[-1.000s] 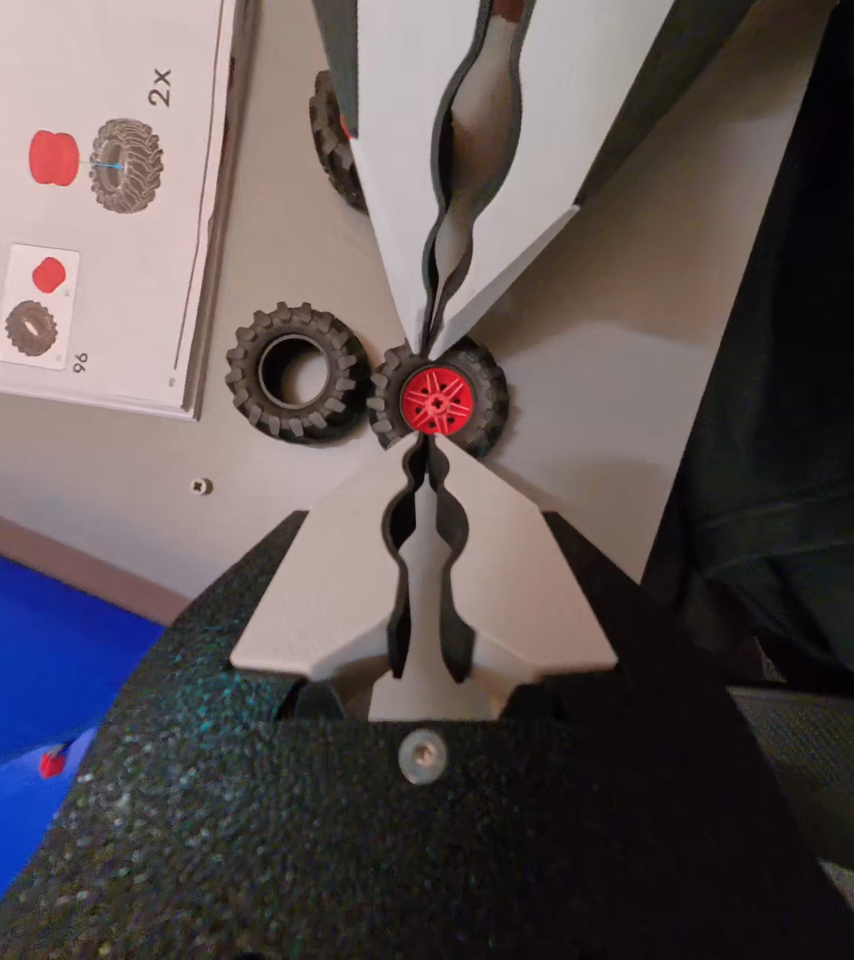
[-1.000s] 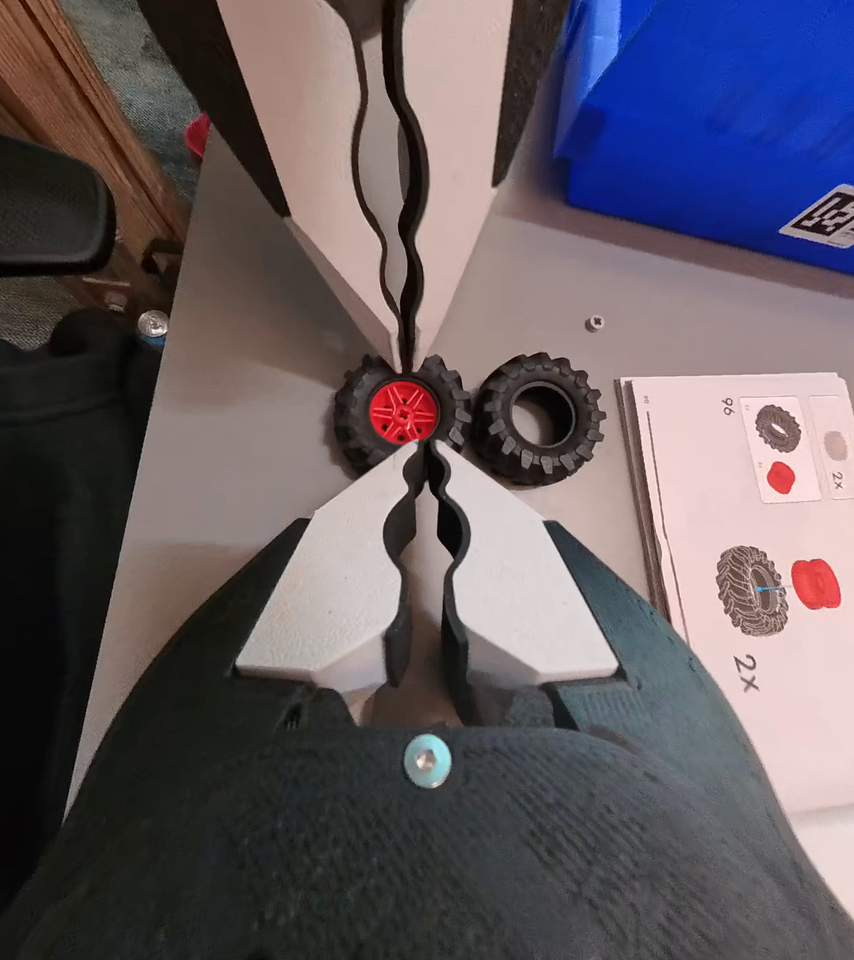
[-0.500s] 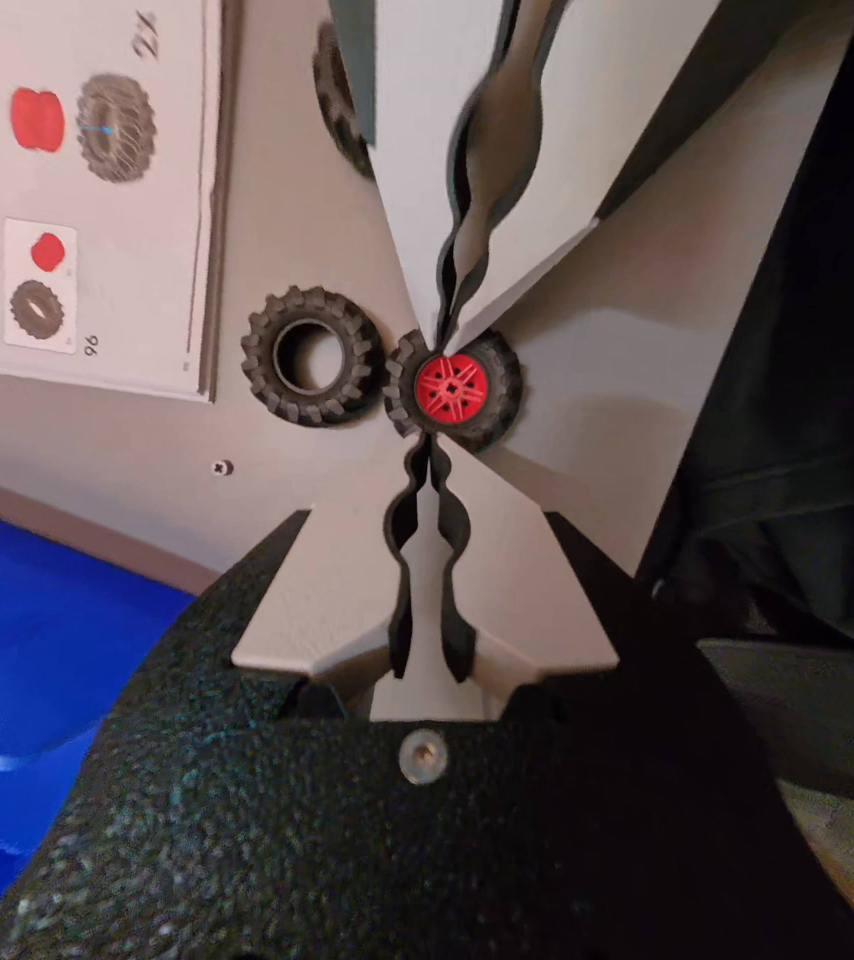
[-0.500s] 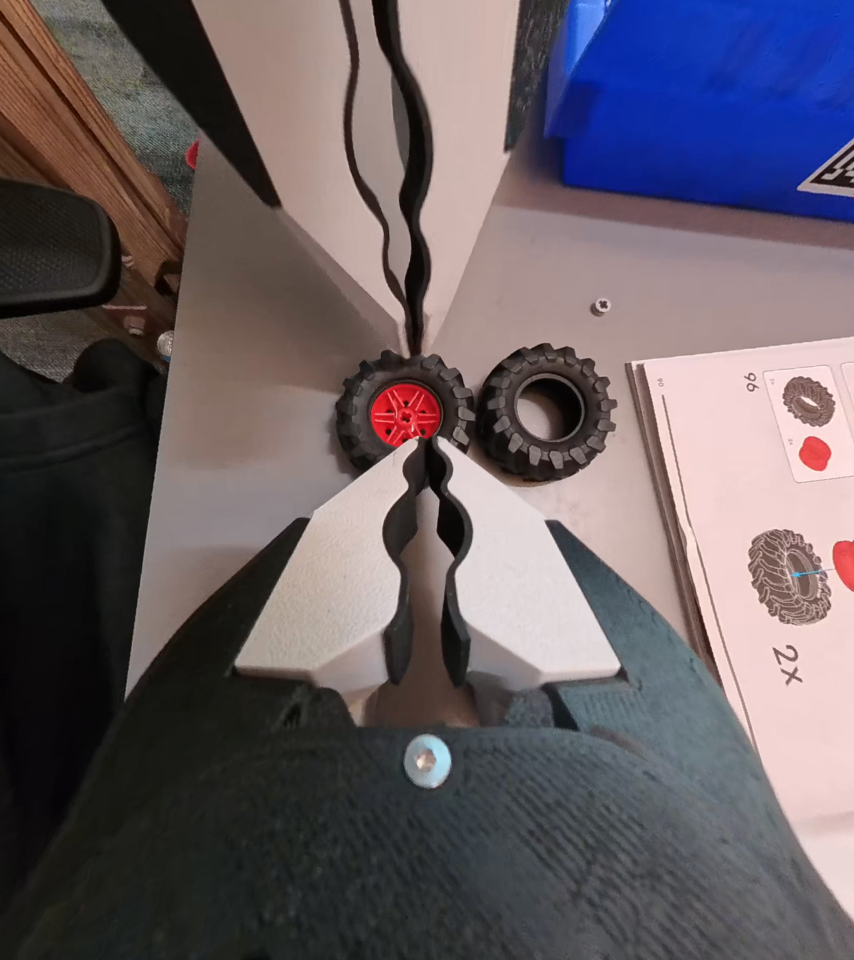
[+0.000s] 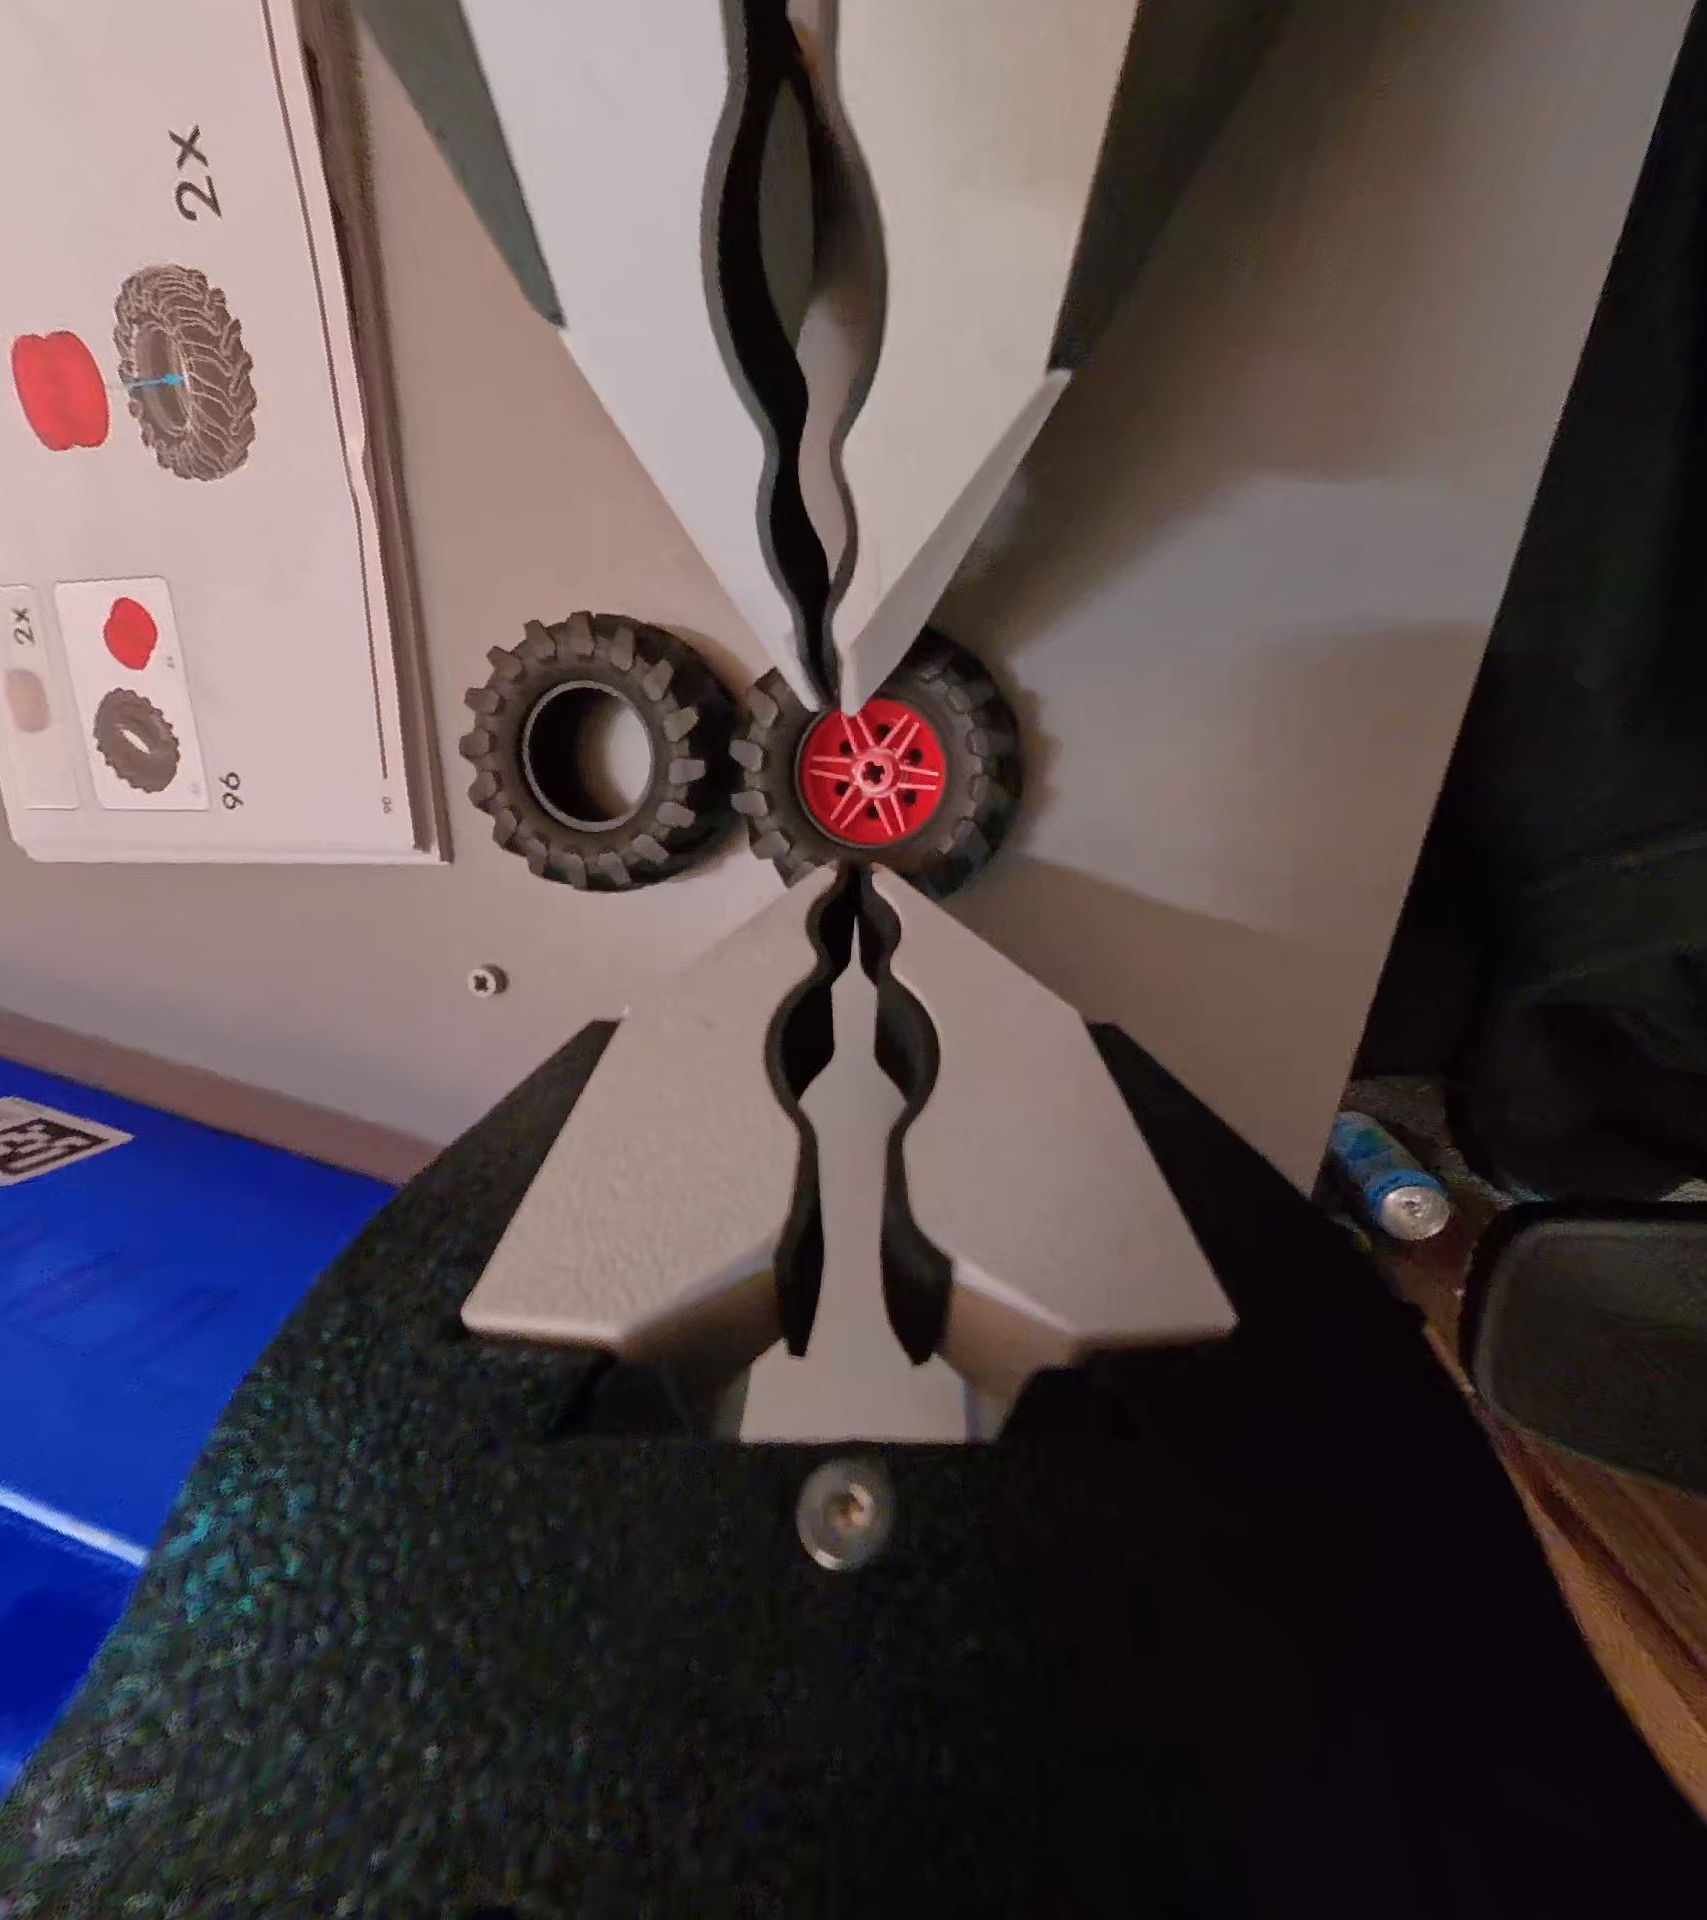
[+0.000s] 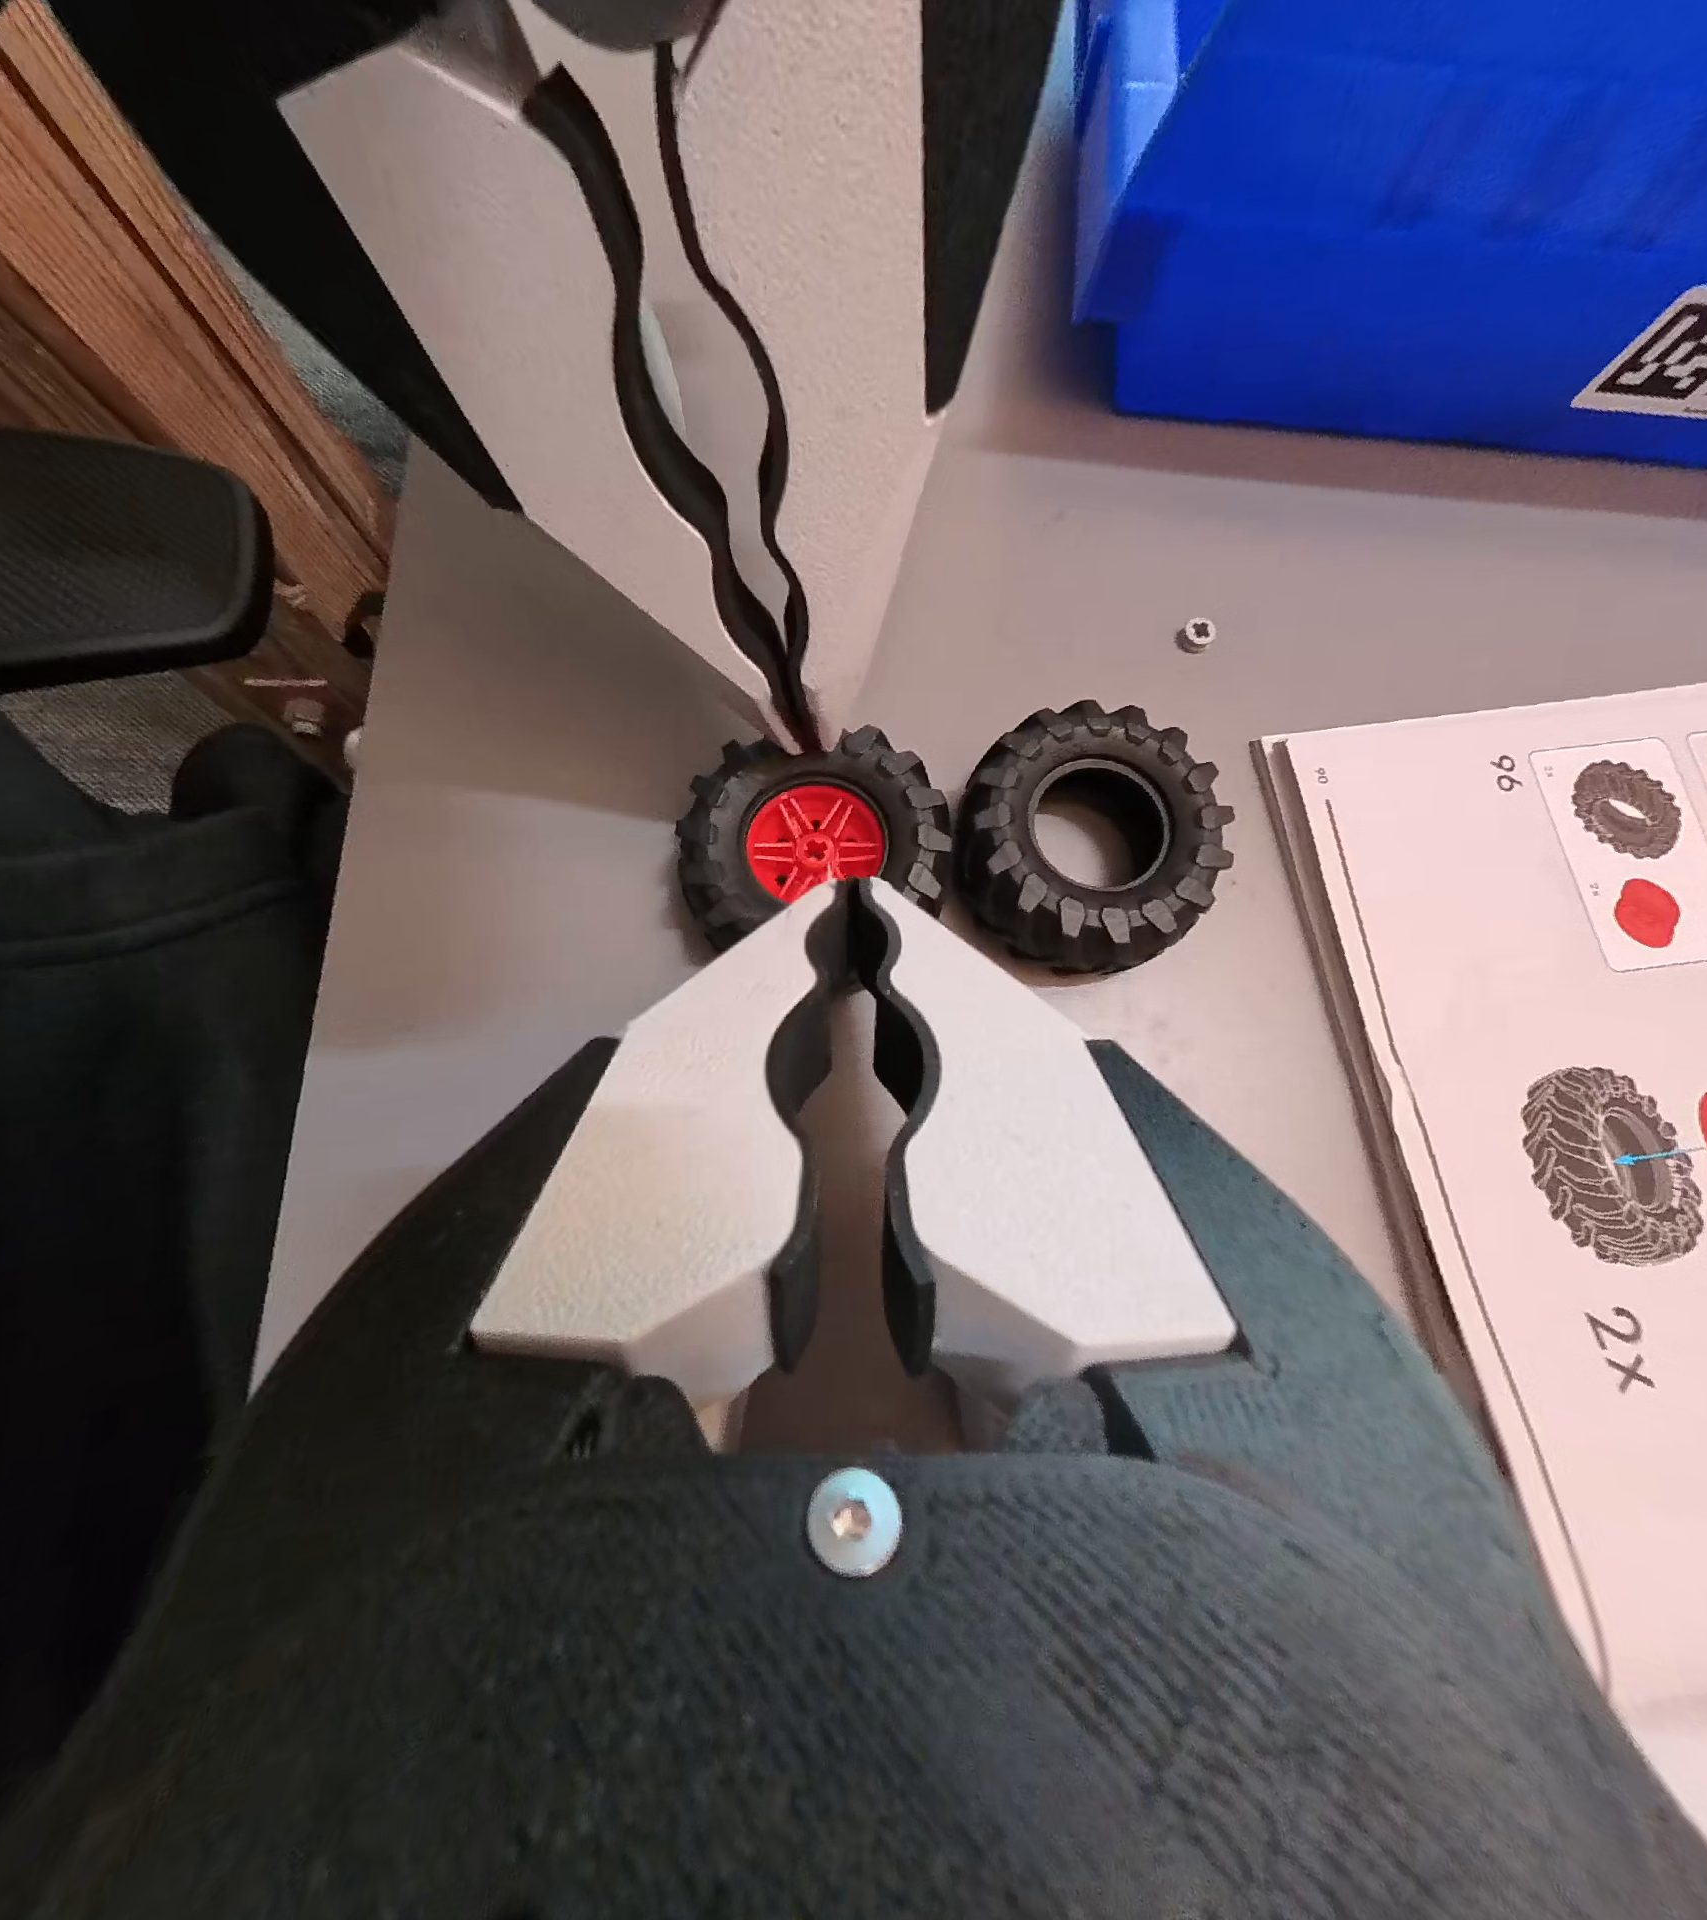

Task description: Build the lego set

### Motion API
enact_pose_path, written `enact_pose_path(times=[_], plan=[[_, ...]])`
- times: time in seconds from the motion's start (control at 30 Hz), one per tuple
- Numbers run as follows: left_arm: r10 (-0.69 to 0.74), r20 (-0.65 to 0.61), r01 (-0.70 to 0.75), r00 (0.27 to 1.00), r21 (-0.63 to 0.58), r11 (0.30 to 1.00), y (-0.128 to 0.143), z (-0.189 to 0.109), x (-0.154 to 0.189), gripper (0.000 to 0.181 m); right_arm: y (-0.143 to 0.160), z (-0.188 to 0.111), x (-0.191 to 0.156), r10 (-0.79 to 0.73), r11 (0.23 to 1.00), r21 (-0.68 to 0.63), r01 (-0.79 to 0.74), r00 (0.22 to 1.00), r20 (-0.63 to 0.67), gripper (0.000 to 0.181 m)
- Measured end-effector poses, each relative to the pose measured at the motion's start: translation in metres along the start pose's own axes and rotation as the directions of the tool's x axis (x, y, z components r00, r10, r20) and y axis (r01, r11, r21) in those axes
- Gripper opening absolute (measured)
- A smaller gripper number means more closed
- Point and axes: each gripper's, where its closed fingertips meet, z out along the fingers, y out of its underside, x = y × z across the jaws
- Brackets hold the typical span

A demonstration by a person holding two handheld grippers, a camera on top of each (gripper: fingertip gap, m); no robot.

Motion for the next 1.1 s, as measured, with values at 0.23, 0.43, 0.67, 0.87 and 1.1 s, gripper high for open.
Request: enact_pose_path(times=[0.23, 0.43, 0.67, 0.87, 1.1], plan=[[0.126, 0.0, -0.126, 0.992, -0.071, 0.99, -0.001, 0.004, 0.002, 0.0, 0.001, 0.01, -0.004, -0.004, 1.0, -0.026, 0.004, 1.0, 0.016, 0.0], [0.178, 0.024, -0.175, 0.984, -0.099, 0.98, -0.001, 0.005, 0.002, 0.0, 0.0, 0.01, -0.003, 0.059, 0.998, 0.019, -0.059, 0.998, 0.03, 0.0], [0.201, 0.115, -0.205, 0.973, 0.023, 0.979, -0.004, 0.0, -0.002, 0.0, -0.002, 0.007, -0.002, 0.106, 0.992, 0.067, -0.108, 0.994, 0.032, 0.0], [0.163, 0.163, -0.179, 0.973, 0.091, 0.98, -0.009, -0.01, -0.007, 0.0, 0.002, -0.021, 0.004, 0.052, 0.998, 0.047, -0.049, 0.997, -0.052, 0.029], [-0.17, -0.044, 0.176, 0.984, 0.216, 0.961, -0.014, -0.002, -0.002, 0.039, 0.001, -0.015, -0.002, -0.069, 0.997, 0.036, 0.071, 0.996, -0.054, 0.047]])
